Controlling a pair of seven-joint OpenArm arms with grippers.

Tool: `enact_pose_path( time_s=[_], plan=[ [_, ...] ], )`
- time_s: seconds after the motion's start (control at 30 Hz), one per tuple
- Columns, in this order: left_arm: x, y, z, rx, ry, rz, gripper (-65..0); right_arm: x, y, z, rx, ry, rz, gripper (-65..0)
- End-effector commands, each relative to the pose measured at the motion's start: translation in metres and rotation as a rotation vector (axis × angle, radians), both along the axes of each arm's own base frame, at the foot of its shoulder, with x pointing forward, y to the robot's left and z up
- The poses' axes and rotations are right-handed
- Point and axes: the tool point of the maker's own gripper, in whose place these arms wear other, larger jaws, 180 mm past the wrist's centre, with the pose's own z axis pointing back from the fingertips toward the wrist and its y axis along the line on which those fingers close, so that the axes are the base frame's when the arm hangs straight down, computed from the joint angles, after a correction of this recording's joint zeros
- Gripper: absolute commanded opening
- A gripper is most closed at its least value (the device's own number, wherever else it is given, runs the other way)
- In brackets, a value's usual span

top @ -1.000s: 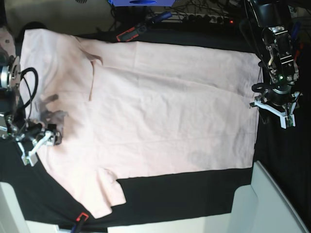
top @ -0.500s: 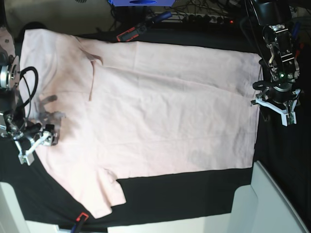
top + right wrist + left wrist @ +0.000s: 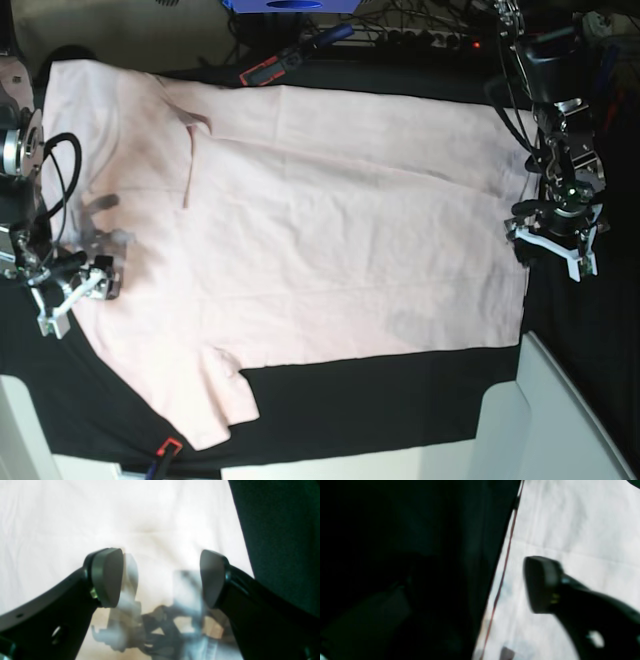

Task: Fold the T-shirt properly
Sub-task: 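Lower both grippers to the middle of the shirt body and grasp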

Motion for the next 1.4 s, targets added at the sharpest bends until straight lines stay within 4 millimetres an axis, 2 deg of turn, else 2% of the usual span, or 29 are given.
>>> enact_pose_path(
  time_s=[0.0,0.27,0.5,0.6,0.77,1.1,1.17,1.3,1.37],
  plan=[
    [0.016,0.008,0.019,0.024,-0.055,0.002,-6.4,-0.003,-0.002,-0.001,-0.011,0.034,0.011,-19.6],
    [0.051,0.003,0.01,-0.056,-0.045,0.032,-6.4,-0.002,0.006,-0.003,-0.001,0.035,0.018,-19.6],
    [0.083,-0.041,-0.011,-0.114,0.035,-0.057,-6.4,-0.001,0.006,-0.002,-0.002,0.032,0.019,-19.6],
    [0.083,-0.045,-0.027,-0.177,0.079,-0.019,-6.4,-0.001,0.005,-0.001,-0.003,0.032,0.018,-19.6],
    [0.077,-0.045,-0.04,-0.183,0.068,0.001,-6.4,-0.001,0.005,-0.001,-0.003,0.032,0.018,-19.6],
    [0.069,-0.037,-0.044,-0.177,0.08,0.017,-7.4,-0.001,0.005,-0.001,-0.003,0.032,0.018,-19.6],
    [0.061,-0.036,-0.05,-0.176,0.095,0.018,-14.4,-0.001,0.005,-0.001,-0.003,0.032,0.018,-19.6],
    [0.057,-0.039,-0.054,-0.18,0.104,0.017,-37.8,-0.001,0.006,-0.002,-0.002,0.032,0.019,-19.7],
    [0.056,-0.039,-0.055,-0.18,0.107,0.018,-44.7,-0.001,0.006,-0.002,-0.002,0.032,0.019,-20.6]
  ],
)
